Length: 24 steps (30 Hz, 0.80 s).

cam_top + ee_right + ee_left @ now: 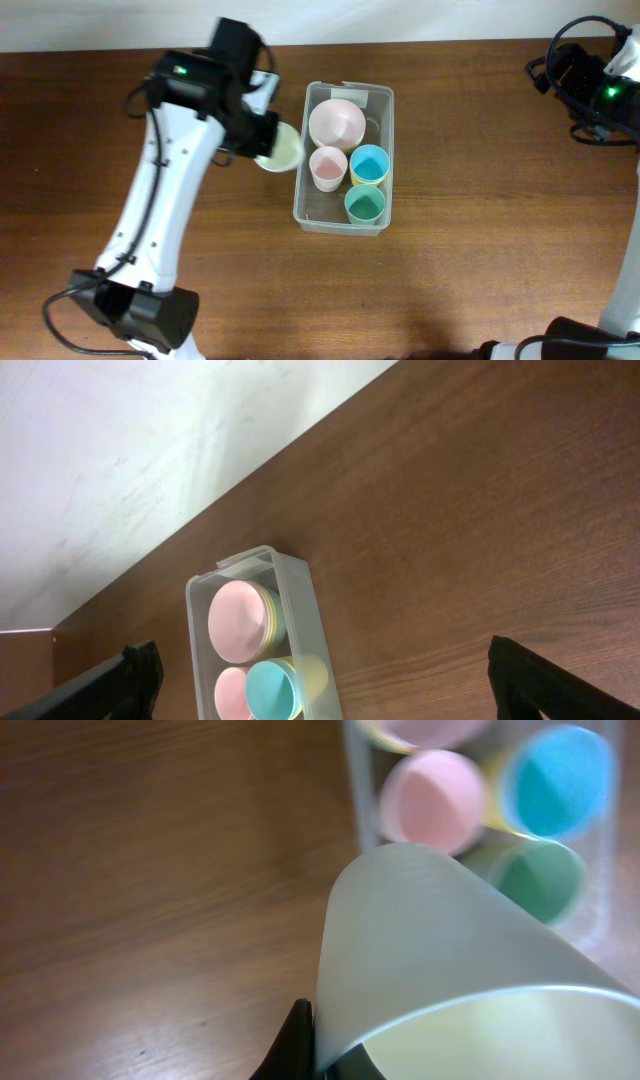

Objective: Pack container
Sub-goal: 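Carry the white cup into the container's lower left corner and release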

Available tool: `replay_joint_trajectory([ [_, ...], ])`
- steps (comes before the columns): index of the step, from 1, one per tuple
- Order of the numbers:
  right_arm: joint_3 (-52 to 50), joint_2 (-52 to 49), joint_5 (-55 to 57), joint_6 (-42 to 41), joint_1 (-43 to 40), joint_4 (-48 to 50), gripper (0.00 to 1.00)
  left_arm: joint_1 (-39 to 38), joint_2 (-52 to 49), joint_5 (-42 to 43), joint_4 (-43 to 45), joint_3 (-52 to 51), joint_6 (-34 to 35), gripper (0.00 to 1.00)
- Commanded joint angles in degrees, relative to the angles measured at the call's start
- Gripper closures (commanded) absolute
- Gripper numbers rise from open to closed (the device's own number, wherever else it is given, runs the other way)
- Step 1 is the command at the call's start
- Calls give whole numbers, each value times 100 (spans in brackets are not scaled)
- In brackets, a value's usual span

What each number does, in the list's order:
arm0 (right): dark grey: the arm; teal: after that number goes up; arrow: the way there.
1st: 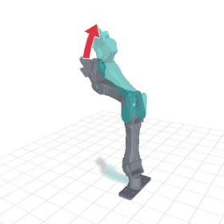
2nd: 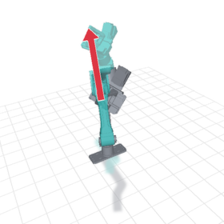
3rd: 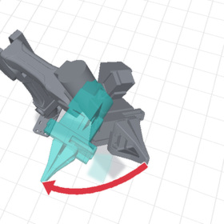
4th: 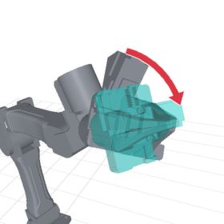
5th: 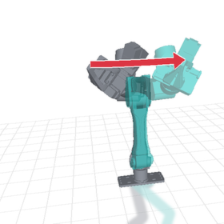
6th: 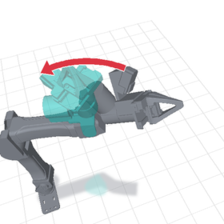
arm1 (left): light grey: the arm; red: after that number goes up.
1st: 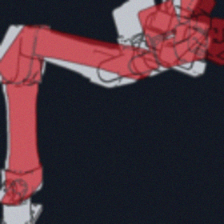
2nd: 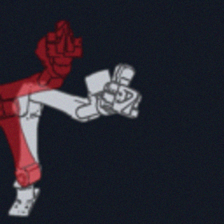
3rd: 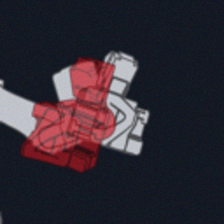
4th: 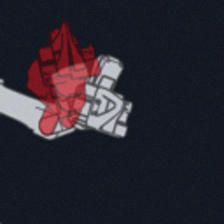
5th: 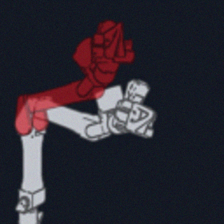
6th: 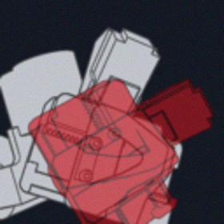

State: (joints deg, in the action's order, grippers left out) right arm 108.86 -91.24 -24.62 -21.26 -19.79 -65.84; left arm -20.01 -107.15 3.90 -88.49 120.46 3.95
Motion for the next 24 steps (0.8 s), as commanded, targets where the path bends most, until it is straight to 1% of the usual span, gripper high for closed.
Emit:
replay_joint_trajectory([
  [1, 4, -22, -24, -22, -15, 2, 1, -431, -96, 83, 74, -87, -26, 99],
  [8, 4, -22, -24, -22, -15, 2, 1, -1019, -173, 70, 363, -667, -7, 99],
  [17, 4, -22, -24, -20, -15, 4, 1, -1064, -175, 66, 1163, -1954, -7, 99],
  [21, 4, -22, -24, -22, -15, 4, 1, -1058, -173, -15, 1519, -2245, -7, 99],
  [22, 4, -22, -24, -22, -15, 4, 1, -1058, -173, -103, 1585, -2260, -7, 98],
  [24, 4, -22, -24, -22, -15, 4, 1, -1058, -173, -181, 1679, -2262, -9, 93],
])
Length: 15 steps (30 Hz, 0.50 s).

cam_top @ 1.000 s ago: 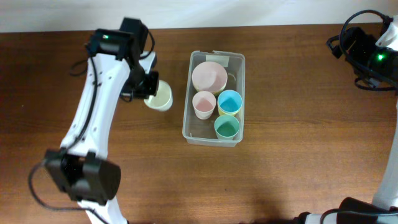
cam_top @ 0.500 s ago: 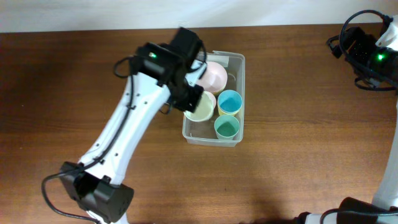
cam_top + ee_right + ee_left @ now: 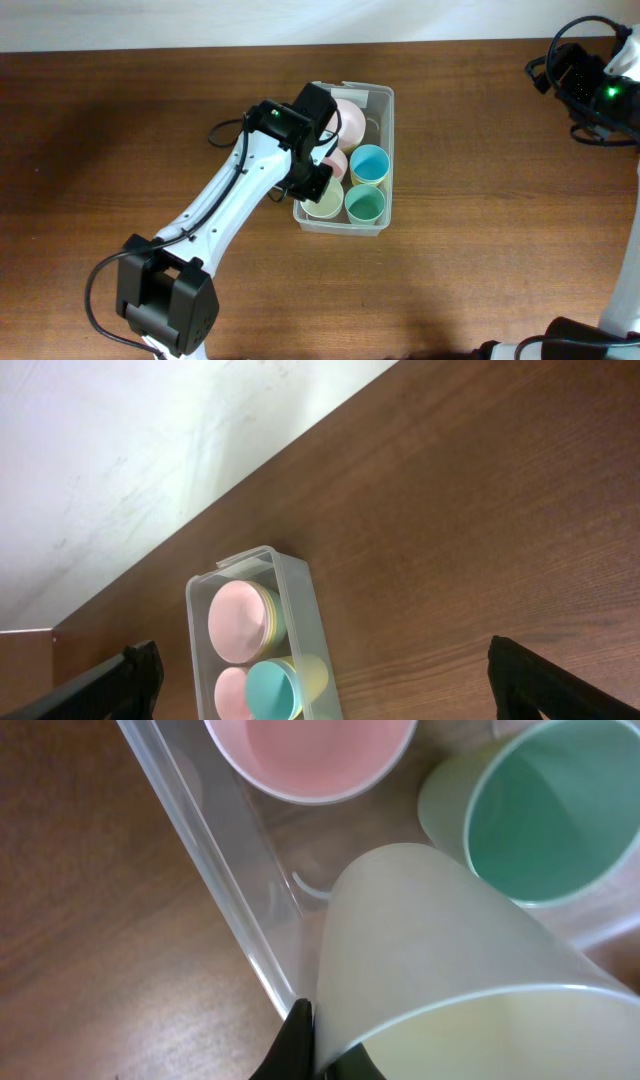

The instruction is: Pack container

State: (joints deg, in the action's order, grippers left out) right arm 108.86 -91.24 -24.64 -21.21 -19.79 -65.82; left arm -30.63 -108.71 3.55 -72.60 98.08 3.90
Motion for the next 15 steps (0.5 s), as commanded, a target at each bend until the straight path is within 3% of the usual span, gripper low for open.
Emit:
replay_joint_trajectory([
  [1, 4, -22, -22, -26, -15, 0, 1, 4, -17, -140, 109, -24, -2, 88],
  [2, 4, -22, -22, -26, -15, 2, 1, 4, -17, -140, 116, -24, -4, 77],
  [3, 4, -22, -22, -26, -15, 2, 1, 4, -17, -138, 105, -22, -2, 59],
  [6, 4, -22, -22, -24, -15, 2, 1, 4, -17, -142, -22, 76, -4, 29],
  [15, 4, -22, -22, -26, -15, 2, 1, 857, -13, -304, -1298, 2098, -7, 26],
])
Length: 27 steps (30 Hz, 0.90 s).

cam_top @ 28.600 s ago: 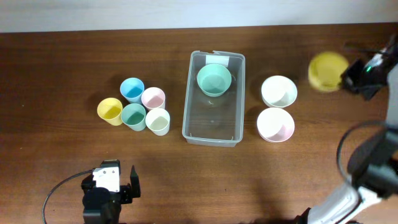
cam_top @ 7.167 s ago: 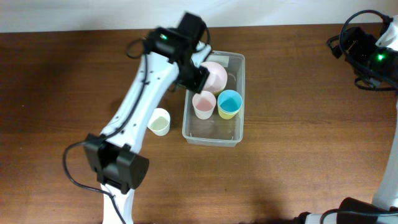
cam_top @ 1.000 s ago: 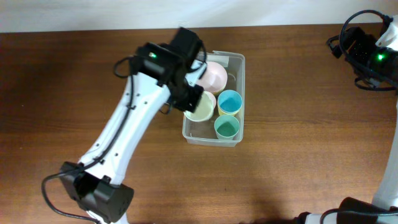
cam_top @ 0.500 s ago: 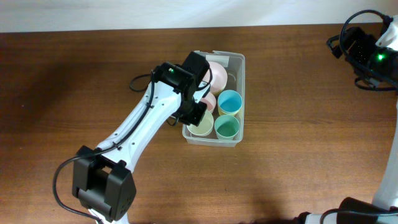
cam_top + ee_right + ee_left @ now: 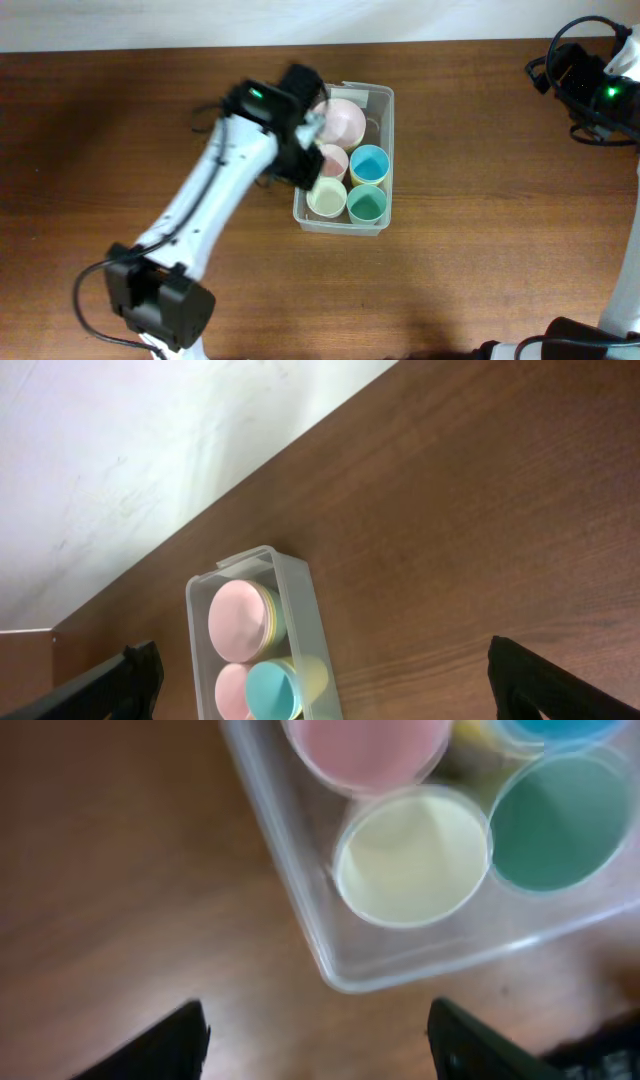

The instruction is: Pack container

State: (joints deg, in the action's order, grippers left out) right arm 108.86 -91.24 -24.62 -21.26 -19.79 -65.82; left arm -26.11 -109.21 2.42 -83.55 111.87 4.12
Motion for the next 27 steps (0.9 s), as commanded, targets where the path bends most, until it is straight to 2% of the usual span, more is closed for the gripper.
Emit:
replay_joint_trajectory([
  [1, 4, -22, -24, -22, -15, 2, 1, 551, 37, -251, -348, 992, -28, 26],
  [5, 4, -22, -24, -22, -15, 2, 1, 1250, 44, -463, -901, 2159, -28, 17],
  [6, 4, -22, -24, -22, -15, 2, 1, 1401, 50, -549, -984, 2385, -28, 4],
  [7, 4, -22, -24, -22, -15, 2, 1, 1552, 70, -691, -1058, 2586, -28, 0],
  [11, 4, -22, -24, -22, -15, 2, 1, 2177, 249, -933, -1255, 3095, -26, 0],
  [17, 4, -22, -24, -22, -15, 0, 1, 2929, 717, -933, -1257, 3143, -28, 0],
  [27, 4, -22, -24, -22, -15, 2, 1, 3056, 769, -933, -1257, 3143, -28, 0],
])
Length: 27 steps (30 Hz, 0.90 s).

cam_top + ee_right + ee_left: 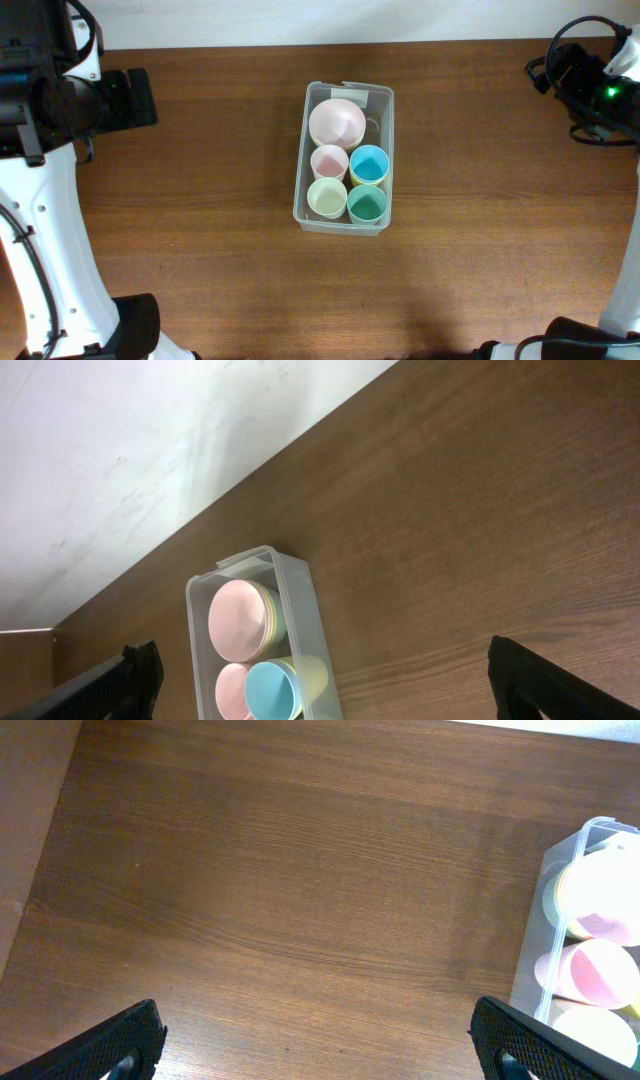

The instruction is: Pack container

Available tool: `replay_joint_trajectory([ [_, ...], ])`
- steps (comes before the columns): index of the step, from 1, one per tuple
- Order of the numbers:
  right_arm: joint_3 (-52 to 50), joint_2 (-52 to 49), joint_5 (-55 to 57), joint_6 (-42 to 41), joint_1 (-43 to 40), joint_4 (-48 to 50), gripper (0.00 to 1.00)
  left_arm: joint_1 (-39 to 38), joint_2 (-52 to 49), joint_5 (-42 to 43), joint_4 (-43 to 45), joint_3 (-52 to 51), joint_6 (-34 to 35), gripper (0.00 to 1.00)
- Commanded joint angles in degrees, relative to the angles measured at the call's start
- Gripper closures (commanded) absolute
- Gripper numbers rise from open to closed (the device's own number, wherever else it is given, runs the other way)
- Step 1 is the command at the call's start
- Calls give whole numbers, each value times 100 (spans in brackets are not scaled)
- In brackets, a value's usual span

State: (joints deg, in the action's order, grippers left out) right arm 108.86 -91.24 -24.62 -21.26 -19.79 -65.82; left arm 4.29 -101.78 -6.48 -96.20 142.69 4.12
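The clear plastic container (299, 205) stands mid-table. It holds a pink bowl (336, 122) at the back, then a pink cup (328, 162), a blue cup (369, 164), a pale yellow cup (326, 198) and a green cup (367, 204). My left gripper (320, 1050) is open and empty, high over bare wood far left of the container (558, 855). My right gripper (335, 690) is open and empty too, at the back right, looking down at the container (196, 600) from a distance.
The brown wooden table (200, 260) ends at a pale wall along the back. The left arm's white body (40, 240) runs down the left edge of the overhead view. The right arm (595, 85) sits at the far right.
My left gripper, which was open just over the container's front left corner, now sits far to the left and high over bare table. The cups and the right arm have not moved.
My left gripper held the pale yellow cup beside the container's left wall. Then it held the cup inside the front left corner. After that the cup stood in the container with the gripper open above it. Now the arm is far to the left.
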Motion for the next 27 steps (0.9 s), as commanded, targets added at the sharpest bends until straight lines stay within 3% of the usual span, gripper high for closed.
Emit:
replay_joint_trajectory([
  [1, 4, -22, -24, -22, -15, 0, 1, 15, 26, -44, 9, 61, -28, 0],
  [24, 4, -7, -13, 2, -9, -7, 1, 15, 26, -44, 9, 61, -28, 0],
  [27, 4, 223, 538, 315, 9, -267, 1, 15, 26, -44, 9, 61, -28, 0],
])
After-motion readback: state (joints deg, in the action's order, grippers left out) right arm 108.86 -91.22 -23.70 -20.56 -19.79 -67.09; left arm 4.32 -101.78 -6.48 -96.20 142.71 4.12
